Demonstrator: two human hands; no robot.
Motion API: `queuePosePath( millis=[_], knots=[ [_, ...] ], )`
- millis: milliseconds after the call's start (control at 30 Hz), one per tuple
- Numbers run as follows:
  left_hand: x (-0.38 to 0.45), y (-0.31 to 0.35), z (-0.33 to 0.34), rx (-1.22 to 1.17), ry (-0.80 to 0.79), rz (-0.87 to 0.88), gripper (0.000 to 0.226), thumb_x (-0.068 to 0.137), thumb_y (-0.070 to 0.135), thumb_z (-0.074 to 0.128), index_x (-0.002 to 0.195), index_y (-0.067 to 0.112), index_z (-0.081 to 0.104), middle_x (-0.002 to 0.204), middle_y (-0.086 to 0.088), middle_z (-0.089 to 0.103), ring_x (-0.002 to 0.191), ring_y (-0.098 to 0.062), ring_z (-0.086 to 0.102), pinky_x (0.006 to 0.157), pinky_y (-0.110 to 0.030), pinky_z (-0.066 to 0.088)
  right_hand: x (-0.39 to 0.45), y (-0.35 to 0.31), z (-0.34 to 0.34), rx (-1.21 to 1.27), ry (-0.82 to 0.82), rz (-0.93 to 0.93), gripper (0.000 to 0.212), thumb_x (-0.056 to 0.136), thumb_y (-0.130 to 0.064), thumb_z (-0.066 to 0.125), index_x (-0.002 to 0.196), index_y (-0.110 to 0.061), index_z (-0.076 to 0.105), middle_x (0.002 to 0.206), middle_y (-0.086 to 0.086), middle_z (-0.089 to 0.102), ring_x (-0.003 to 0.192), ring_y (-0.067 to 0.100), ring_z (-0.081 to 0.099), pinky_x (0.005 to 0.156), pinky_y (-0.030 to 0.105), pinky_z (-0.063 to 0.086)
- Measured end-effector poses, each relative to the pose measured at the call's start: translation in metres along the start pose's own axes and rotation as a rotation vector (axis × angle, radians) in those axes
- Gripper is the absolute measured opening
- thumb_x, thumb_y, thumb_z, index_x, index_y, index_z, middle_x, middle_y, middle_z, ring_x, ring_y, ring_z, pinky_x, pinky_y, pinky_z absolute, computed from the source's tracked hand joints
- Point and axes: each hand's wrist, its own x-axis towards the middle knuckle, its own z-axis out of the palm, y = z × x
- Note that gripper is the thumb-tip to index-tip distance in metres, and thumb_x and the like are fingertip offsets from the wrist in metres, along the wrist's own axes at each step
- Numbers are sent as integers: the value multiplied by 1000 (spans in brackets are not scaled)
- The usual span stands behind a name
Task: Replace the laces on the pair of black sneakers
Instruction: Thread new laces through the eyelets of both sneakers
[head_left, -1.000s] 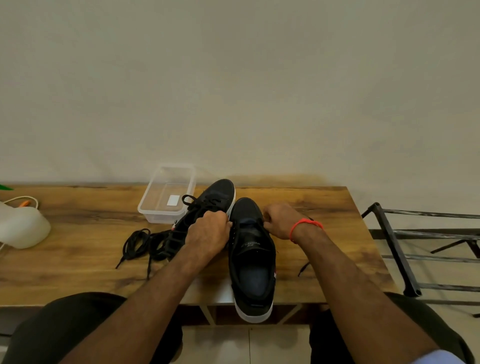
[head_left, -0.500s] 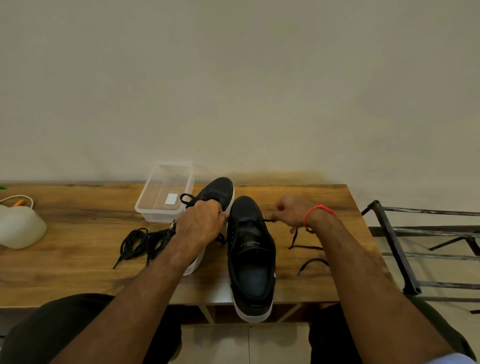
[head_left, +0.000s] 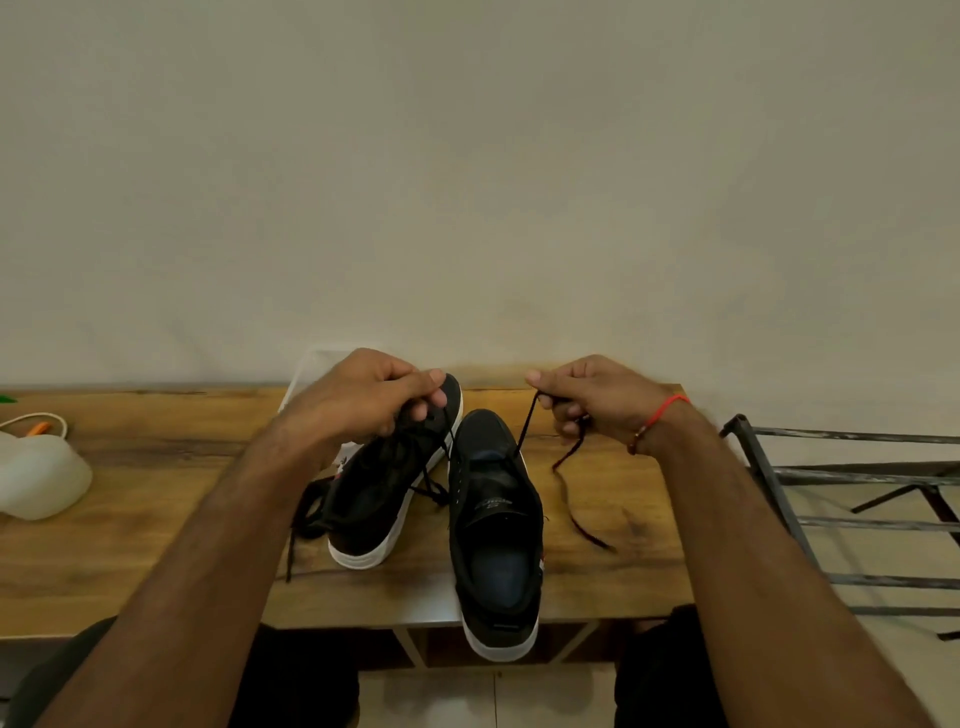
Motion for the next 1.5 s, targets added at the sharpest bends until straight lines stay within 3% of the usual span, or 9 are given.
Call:
queuePosePath(
  millis=[367,900,1100,1333,1500],
  knots=[
    [-47,67,-29,-198,-59,164,32,99,39,60,97,12,77,73,4,62,45,-9,25,43,-19,18,-57,-76,10,291,22,-202,29,88,-37,70,74,-13,62,53,-1,39,52,20,46,64,37,51],
    [-110,178,-57,-229,10,326,27,101,35,60,100,17,79,77,6,66,46,-9,25,42,-20,19,-131,-199,27,162,175,-490,27,95,-29,68,98,-3,72,71,4,61,59,17,54,65,33,56],
    [-124,212,-72,-183,86,376,27,100,37,60,99,18,80,79,7,69,44,-9,29,42,-19,23,-152,-232,24,175,237,-580,26,93,-27,70,94,-2,71,69,3,63,58,15,56,65,32,57],
    [-135,237,-80,26,294,554,28,100,40,61,91,20,79,74,9,73,40,-6,34,48,-21,29,-159,-252,18,165,431,-670,23,90,-20,75,89,2,69,67,7,68,59,20,61,65,36,60],
    [-130,243,-80,530,779,672,28,93,51,66,87,25,72,80,11,69,55,-6,58,52,-24,42,-157,-253,19,-52,760,-743,18,89,-14,74,94,-6,59,67,8,73,57,25,70,60,34,62]
  ],
)
